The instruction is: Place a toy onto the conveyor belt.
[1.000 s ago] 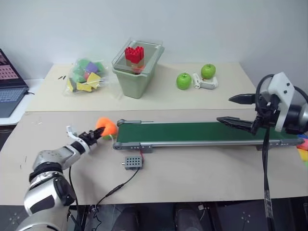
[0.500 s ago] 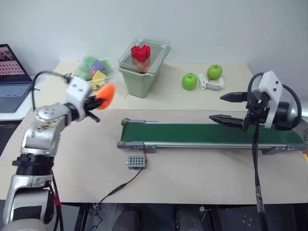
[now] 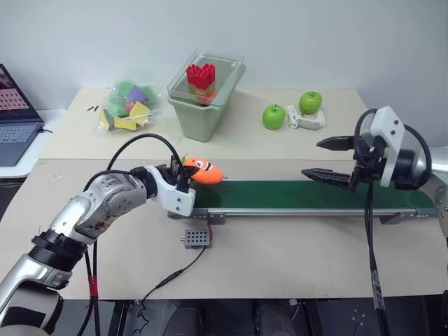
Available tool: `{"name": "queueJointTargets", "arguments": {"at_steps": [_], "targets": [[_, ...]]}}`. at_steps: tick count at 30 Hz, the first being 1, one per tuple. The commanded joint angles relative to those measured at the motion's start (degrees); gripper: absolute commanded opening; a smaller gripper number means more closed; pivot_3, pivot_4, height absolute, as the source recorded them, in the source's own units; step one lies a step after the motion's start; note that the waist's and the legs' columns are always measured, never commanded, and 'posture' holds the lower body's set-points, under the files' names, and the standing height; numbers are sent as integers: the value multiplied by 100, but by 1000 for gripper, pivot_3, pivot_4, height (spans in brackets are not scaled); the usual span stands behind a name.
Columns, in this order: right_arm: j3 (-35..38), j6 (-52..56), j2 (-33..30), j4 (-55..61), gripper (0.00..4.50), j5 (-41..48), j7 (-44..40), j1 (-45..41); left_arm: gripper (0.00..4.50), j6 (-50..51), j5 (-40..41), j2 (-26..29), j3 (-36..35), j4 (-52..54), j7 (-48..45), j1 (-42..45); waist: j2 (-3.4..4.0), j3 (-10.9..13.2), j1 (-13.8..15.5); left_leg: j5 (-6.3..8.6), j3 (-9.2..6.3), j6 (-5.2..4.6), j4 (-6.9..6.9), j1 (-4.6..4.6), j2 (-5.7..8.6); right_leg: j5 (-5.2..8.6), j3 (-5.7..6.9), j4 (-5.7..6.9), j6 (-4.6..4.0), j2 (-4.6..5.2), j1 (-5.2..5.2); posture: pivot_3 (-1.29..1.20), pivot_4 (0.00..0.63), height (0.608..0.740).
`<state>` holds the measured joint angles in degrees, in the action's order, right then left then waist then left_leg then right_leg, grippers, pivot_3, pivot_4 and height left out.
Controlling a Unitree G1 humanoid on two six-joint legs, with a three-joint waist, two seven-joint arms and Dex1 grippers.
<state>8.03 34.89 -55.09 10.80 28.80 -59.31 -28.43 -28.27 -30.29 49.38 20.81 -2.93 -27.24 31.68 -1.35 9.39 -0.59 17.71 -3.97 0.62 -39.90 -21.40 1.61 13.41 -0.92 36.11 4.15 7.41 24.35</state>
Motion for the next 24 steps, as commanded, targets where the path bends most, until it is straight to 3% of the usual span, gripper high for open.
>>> {"name": "queueJointTargets", "arguments": {"at_steps": [1, 5, 8, 16, 17, 21, 24], "targets": [[342, -29, -126, 234, 4500, 61, 62, 65, 416, -499, -253, -93, 20, -257, 212, 79, 0, 0, -10, 0, 0, 0, -3, 0, 0, 0, 0, 0, 1, 0, 0, 0, 150, 740], [449, 27, -170, 325, 4500, 86, 113, 161, 416, -762, -339, -267, 51, -652, 262, 175, 0, 0, -19, -1, 1, 2, -3, 0, 0, 0, 0, 1, 2, 0, 1, 0, 150, 740], [501, 54, -180, 384, 4500, 100, 145, 210, 1149, -938, -372, -370, 68, -875, 214, 251, 0, 0, -28, -1, 2, 1, -6, 1, 0, 0, 0, 4, 2, 0, 0, 0, 150, 740], [553, 67, -193, 404, 4500, 85, 161, 267, 3978, -1187, -205, -438, 16, -1192, -80, 468, 0, 0, -25, -1, 1, 1, -12, 2, 0, 0, 1, 7, 3, 0, -2, 0, 150, 740], [545, 56, -194, 386, 4500, 78, 154, 259, 4362, -1081, 144, -411, -21, -1098, -386, 461, 0, 0, -25, -1, 1, 1, -14, 2, 1, 0, 2, 9, 3, 0, -2, 0, 150, 740], [516, 16, -191, 325, 4500, 55, 132, 228, 4440, -212, 1813, -109, -197, -403, -1881, 283, 1, -1, -61, -1, 0, 1, -17, 1, -1, -1, 1, 10, 4, 0, -1, 0, 150, 740], [530, 3, -191, 325, 4500, 61, 117, 245, 4440, 1714, 3094, -9, -573, 131, -2824, 255, 1, -1, -72, 0, -1, -1, -17, 1, -1, 0, 0, 12, 4, 0, 0, 0, 150, 740]]}}
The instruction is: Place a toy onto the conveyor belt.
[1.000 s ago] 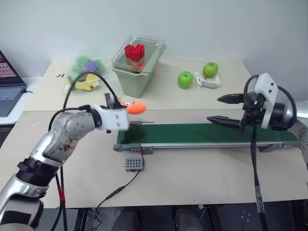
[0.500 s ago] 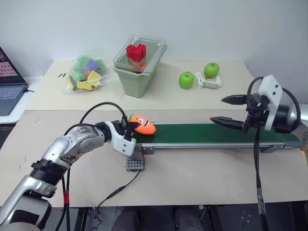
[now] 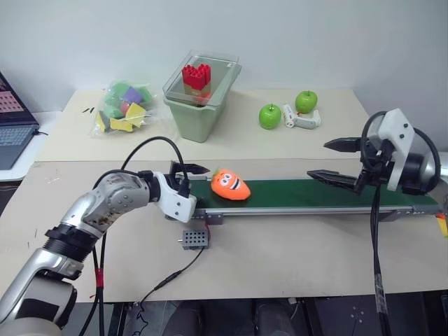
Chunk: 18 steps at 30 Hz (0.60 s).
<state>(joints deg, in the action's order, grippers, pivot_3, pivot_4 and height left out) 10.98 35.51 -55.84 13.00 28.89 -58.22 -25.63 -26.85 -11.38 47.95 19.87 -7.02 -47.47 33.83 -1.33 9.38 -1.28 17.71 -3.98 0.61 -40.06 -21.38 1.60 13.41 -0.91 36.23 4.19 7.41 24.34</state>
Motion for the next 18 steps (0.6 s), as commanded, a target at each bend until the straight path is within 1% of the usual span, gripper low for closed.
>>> {"name": "queueJointTargets", "arguments": {"at_steps": [1, 3, 4, 6, 8, 9, 11, 13, 15, 18], "targets": [[246, -64, -117, 107, 4500, 54, 5, -24, 4440, 2139, 1521, 148, -602, 675, -996, 75, 0, 0, -10, 0, 0, 0, -1, 0, 0, 0, 0, 1, 0, 0, -1, 0, 150, 740], [300, -78, -131, 118, 4500, 65, -9, 17, 4440, 3637, 2329, 92, -924, 970, -1180, 213, 0, 0, -25, 5, -2, -9, -10, 0, 0, 1, 1, 5, 1, -1, -5, 0, 150, 740], [355, -84, -149, 137, 4500, 82, -29, 55, 4440, 4318, 2769, 64, -1092, 1104, -1251, 286, 0, 0, -28, 17, -4, -31, -14, 1, 1, 1, 2, 6, 2, -1, -9, 0, 150, 740], [449, -74, -166, 145, 4500, 121, -49, 78, 4440, 5379, 3550, -4, -1400, 1345, -1354, 457, 0, 0, -26, 20, -11, -36, -26, 0, 2, 2, 6, 13, 4, -1, -12, 0, 150, 740], [538, -30, -164, 167, 4500, 214, -52, 81, 4440, 6624, 4574, 60, -1752, 1537, -1577, 766, -1, 1, -43, 19, -13, -35, -34, 0, 2, 3, 7, 16, 5, -1, -14, 0, 150, 740], [579, -7, -157, 186, 4500, 270, -47, 89, 4440, 6879, 4765, 74, -1852, 1528, -1645, 935, -1, 1, -60, 19, -15, -34, -37, 0, 2, 3, 7, 18, 5, -1, -14, 0, 150, 740], [607, 15, -118, 219, 4500, 351, 0, 80, 4440, 7216, 4943, -58, -2035, 1275, -1491, 1335, -1, 1, -82, 17, -16, -30, -38, 1, 3, 3, 7, 27, 5, -1, -13, 0, 150, 740], [645, 60, -62, 270, 4500, 438, 60, 73, 4440, 7305, 4911, -160, -2098, 1069, -1346, 1545, -1, 1, -99, 16, -17, -29, -41, 5, 3, 3, 7, 37, 5, -1, -14, 0, 150, 740], [671, 98, -43, 321, 4500, 505, 110, 89, 4440, 7208, 4746, -173, -2038, 992, -1345, 1564, 0, 0, -132, 16, -14, -29, -41, 15, 3, 3, 3, 40, 5, -1, -19, 0, 150, 740], [738, 106, -98, 369, 4500, 571, 113, 143, 4440, 7105, 4617, -87, -1892, 1111, -1535, 1340, 0, 0, -149, 16, -6, -30, -40, 22, 3, 3, -7, 48, 5, -1, -16, 0, 150, 740]]}}
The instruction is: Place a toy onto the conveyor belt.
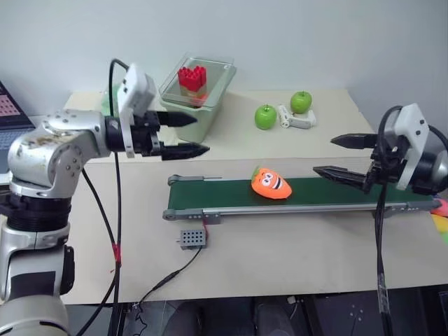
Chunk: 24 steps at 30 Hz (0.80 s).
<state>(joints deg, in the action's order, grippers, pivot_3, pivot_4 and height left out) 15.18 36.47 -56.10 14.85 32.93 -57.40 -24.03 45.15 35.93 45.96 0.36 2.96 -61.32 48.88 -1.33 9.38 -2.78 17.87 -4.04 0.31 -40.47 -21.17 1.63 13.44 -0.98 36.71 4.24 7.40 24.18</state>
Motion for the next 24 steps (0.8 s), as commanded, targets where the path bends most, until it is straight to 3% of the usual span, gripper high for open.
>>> {"name": "queueJointTargets", "arguments": {"at_steps": [1, 24], "targets": [[339, -8, -86, 155, 4500, 158, 40, -42, 4440, -98, -125, 122, 63, 129, -183, -217, 0, 0, 5, 0, 0, 0, 0, 1, 0, 0, -1, 2, 0, 0, 0, 0, 150, 740], [50, -144, -10, -191, 4500, 83, 56, -306, 4440, -283, -492, -68, -115, 53, 171, -374, -1, 0, 54, 1, -2, -2, -1, -5, 0, 0, -1, 0, 0, 0, 4, 0, 150, 740]]}}
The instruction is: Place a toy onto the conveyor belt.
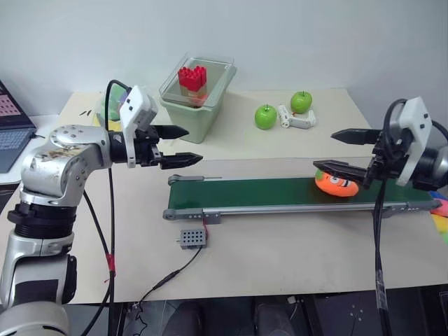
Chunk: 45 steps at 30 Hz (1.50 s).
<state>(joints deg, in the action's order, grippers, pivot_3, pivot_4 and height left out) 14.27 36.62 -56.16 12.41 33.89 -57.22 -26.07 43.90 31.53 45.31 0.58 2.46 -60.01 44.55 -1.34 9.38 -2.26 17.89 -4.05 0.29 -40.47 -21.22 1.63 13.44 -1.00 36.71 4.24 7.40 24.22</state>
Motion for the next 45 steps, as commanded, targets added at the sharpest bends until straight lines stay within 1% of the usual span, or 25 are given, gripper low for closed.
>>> {"name": "queueJointTargets", "arguments": {"at_steps": [1, 10, 16, 23, 29, 34, 45], "targets": [[139, -163, 1, 60, 4500, -12, 41, -90, 4440, -170, -68, -22, -125, 77, 56, 84, 0, 0, 2, 0, 0, 0, 0, 0, 0, 0, 0, 0, 0, 0, 0, 0, 150, 740], [162, -199, -9, 57, 4500, -26, 52, -64, 4440, -256, -154, -81, -50, 102, -44, 128, 0, 0, 2, 0, 0, 0, 0, 0, 0, 0, 0, 0, 0, 0, 0, 0, 150, 740], [188, -219, -25, 63, 4500, -31, 43, -19, 4440, -488, -426, -90, 149, 169, -39, 143, 0, 0, 4, 0, 0, 0, 0, 0, 0, 0, 0, 0, 0, 0, 0, 0, 150, 740], [200, -275, -58, 28, 4500, -62, 10, 15, 4440, -426, -415, -122, 90, 213, -8, 172, 0, 0, 3, 0, 0, -1, 0, 0, 0, 0, 0, 0, 0, 0, 0, 0, 150, 740], [191, -273, -53, 9, 4500, -100, -16, -17, 4440, -230, -195, -256, -62, 249, 61, 261, 0, 0, 7, 0, 0, 0, 0, 0, 0, 0, 0, 0, 0, 0, -1, 0, 150, 740], [196, -280, -61, 4, 4500, -114, -24, -11, 4440, -349, -315, -270, 62, 298, 100, 290, 0, 0, 0, 0, 0, 0, 0, -1, 0, 0, 0, 0, 0, 0, 0, 0, 150, 740], [226, -254, -88, 27, 4500, -107, -23, 4, 4440, -266, -288, -316, 82, 372, 109, 304, 0, 0, 3, -1, 0, 1, 0, -1, 0, 0, 0, -1, 0, 0, 0, 0, 150, 740]]}}
